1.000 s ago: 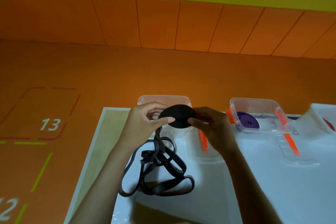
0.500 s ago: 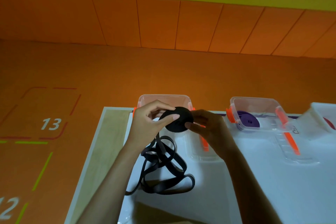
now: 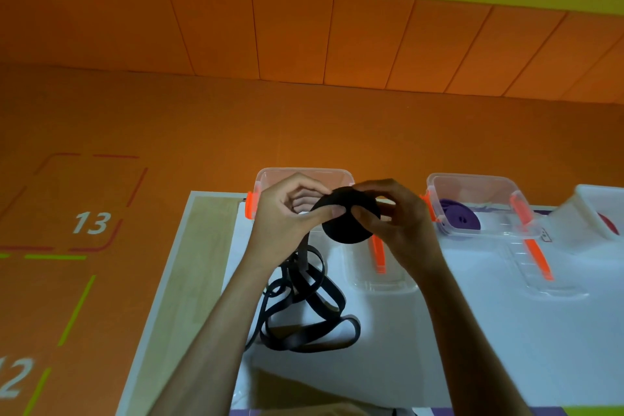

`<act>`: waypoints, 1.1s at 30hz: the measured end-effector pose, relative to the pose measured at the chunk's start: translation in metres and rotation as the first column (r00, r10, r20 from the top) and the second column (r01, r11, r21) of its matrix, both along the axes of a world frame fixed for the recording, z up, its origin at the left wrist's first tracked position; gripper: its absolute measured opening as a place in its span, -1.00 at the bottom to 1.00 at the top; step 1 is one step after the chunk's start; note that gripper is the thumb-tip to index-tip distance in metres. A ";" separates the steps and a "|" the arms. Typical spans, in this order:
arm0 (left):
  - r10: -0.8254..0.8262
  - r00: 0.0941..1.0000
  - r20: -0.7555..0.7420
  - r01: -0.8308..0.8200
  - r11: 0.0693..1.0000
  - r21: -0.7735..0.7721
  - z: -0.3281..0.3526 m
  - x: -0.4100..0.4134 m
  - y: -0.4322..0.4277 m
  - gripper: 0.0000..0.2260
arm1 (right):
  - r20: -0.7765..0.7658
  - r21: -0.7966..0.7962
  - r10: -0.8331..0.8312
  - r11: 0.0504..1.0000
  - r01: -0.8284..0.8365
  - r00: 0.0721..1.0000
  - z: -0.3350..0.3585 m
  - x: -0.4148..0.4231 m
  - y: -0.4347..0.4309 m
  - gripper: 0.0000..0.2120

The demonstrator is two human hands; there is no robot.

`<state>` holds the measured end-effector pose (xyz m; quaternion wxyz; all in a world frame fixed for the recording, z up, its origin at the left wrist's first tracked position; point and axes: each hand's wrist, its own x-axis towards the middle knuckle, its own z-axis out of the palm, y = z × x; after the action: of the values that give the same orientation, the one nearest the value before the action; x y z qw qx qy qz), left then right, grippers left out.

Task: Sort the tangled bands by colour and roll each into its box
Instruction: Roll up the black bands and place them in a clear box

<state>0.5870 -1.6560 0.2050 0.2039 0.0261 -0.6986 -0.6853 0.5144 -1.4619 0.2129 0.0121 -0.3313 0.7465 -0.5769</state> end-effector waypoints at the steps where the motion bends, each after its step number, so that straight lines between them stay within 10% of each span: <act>1: -0.024 1.000 -0.001 0.025 0.999 0.041 -0.001 0.001 0.001 -0.74 | 0.015 -0.042 -0.012 0.999 0.012 1.000 0.001 0.000 0.000 -0.61; 33: -0.109 0.993 0.048 0.112 0.992 -0.050 0.015 0.004 -0.012 -0.72 | 0.056 -0.135 -0.080 0.987 0.087 0.995 0.021 -0.008 0.002 -0.78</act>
<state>0.5907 -1.6684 0.2195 0.1503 -0.0024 -0.7212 -0.6763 0.5060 -1.4603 0.2342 -0.0163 -0.2851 0.7178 -0.6350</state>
